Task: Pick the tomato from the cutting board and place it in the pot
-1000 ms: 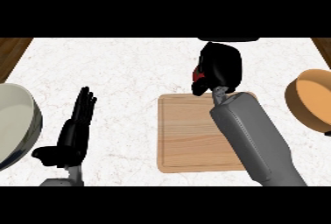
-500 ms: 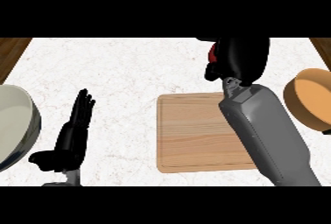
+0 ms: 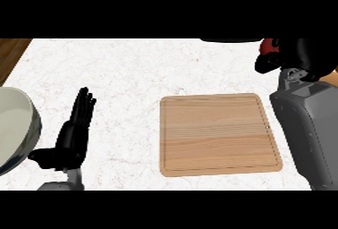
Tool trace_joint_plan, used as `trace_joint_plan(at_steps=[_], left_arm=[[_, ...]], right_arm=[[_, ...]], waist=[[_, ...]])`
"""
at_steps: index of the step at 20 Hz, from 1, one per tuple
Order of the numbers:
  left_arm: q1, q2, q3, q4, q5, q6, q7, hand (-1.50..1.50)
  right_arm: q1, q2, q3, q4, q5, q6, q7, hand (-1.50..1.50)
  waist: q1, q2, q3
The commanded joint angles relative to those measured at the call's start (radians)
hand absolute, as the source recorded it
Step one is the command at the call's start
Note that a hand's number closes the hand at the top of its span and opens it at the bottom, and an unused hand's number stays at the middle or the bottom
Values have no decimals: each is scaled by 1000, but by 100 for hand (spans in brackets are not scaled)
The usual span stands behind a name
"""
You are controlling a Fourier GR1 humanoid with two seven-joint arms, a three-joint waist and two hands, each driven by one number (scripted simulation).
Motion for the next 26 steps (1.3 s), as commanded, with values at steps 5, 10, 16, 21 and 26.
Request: trace_joint_plan(at_steps=[5, 10, 16, 21, 26], left_arm=[[8, -26, -17, -10, -21, 12, 13, 0], [49, -11, -15, -67, -20, -5, 24, 0], [-3, 7, 28, -23, -2, -19, 34, 0], [6, -25, 3, 16, -21, -18, -18, 0], [26, -15, 8, -4, -20, -27, -33, 0]], right_arm=[[85, -157, -183, 7, -77, -4, -127, 150], [149, -221, -267, 69, -109, -79, -222, 150], [209, -281, -381, 283, -231, -177, -429, 150], [143, -332, -420, 490, -277, -163, -526, 150], [195, -342, -506, 665, -326, -210, -566, 150]], waist=[[2, 1, 0], [6, 1, 0], [5, 4, 1], [11, 4, 1], [14, 8, 1]])
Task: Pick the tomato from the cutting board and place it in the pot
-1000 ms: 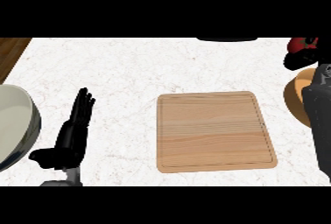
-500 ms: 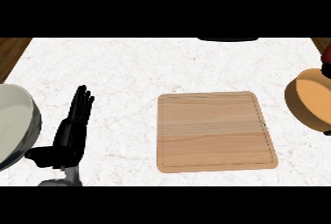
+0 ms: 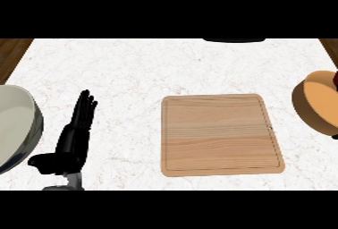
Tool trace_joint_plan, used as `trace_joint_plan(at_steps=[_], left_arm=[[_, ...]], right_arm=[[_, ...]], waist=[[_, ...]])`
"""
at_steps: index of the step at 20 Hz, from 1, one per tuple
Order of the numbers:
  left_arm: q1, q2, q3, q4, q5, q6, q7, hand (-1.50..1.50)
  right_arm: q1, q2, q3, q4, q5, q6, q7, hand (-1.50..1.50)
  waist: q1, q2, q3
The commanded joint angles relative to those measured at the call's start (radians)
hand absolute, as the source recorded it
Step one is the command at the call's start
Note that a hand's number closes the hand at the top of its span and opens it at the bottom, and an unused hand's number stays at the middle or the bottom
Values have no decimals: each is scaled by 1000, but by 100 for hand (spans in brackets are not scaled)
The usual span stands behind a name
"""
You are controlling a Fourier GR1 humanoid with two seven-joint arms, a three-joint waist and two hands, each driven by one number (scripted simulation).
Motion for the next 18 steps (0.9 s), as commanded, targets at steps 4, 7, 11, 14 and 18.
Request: trace_joint_plan(at_steps=[4, 7, 11, 14, 18], left_arm=[[-23, -6, 7, 30, -3, -1, -10, 0], [-7, -7, 27, 68, 12, -16, -61, 0], [-3, -14, 12, 54, -11, 4, -57, 0], [11, -2, 8, 16, 6, -16, -15, 0], [13, -29, -20, 13, -22, 12, -8, 0]], right_arm=[[1, -16, -55, 196, -14, 35, 83, -150], [-25, -24, -95, 266, -110, 28, -87, -150], [-14, -4, -215, 194, -245, -99, -231, -150], [-71, 43, -311, 120, -367, -165, -273, -150], [-54, -4, -433, 147, -505, -158, -360, -150]], waist=[[-2, 0, 0], [0, 1, 0], [-6, -1, 2], [-11, -9, 2], [-11, -4, 1]])
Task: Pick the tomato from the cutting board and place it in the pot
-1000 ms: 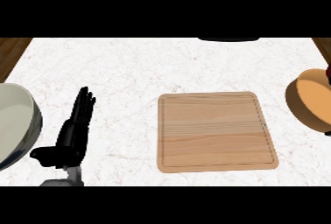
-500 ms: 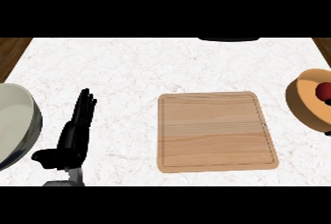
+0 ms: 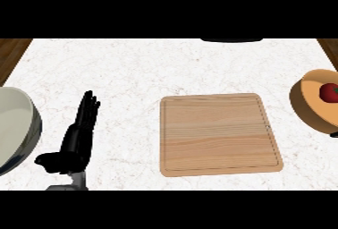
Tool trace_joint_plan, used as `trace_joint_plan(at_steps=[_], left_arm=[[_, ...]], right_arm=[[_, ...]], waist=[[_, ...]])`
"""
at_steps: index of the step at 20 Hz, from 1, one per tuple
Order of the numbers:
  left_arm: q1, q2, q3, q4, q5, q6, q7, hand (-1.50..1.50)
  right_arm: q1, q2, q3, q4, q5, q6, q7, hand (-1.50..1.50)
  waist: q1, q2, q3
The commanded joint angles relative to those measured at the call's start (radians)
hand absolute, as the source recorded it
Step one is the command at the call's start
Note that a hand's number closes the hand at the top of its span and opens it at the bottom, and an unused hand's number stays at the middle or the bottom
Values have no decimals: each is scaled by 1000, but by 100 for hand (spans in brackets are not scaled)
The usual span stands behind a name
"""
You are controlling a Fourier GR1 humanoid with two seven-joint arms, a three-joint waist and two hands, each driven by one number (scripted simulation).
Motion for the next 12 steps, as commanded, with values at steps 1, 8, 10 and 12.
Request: trace_joint_plan(at_steps=[1, 8, 10, 12], left_arm=[[-28, 34, 54, 2, 33, -19, 10, 0], [17, 23, 31, 12, 28, -45, -27, 0], [-29, -1, 33, 57, 20, -25, -34, 0], [30, 2, 3, -53, 0, -10, 15, 0]], right_arm=[[6, 3, -126, -8, -144, -43, -73, -150], [83, -103, -206, 109, -274, -28, -207, -150], [73, -126, -201, 127, -304, -34, -214, -150], [126, -191, -248, 129, -348, 32, -273, -150]], waist=[[-2, 1, -1], [7, 3, -1], [6, 3, -2], [7, 1, -1]])
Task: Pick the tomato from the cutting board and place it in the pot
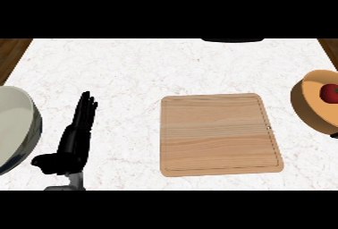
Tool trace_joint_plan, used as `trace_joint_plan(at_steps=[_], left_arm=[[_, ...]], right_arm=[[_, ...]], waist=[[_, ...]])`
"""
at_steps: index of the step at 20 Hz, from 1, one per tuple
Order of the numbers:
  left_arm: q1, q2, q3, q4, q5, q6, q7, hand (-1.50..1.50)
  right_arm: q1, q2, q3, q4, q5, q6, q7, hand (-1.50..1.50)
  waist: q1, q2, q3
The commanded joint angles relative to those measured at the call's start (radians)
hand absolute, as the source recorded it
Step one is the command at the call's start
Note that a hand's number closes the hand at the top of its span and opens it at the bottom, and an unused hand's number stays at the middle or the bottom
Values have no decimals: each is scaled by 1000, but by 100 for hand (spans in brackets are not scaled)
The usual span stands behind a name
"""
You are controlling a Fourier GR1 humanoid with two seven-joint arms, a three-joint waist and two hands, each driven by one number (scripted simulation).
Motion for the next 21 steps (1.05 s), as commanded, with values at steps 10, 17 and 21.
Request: trace_joint_plan(at_steps=[10, 17, 21], left_arm=[[6, -3, 1, -17, -9, -14, -3, 0], [-80, -14, 28, 30, -23, 24, 50, 0], [22, -7, -11, -53, -18, -13, 47, 0]], right_arm=[[110, -212, -62, 257, -194, 93, -247, -150], [197, -273, -128, 303, -280, 92, -296, -150], [209, -283, -153, 412, -318, 49, -391, -150]], waist=[[6, 1, 0], [-5, 1, 0], [7, 2, 2]])
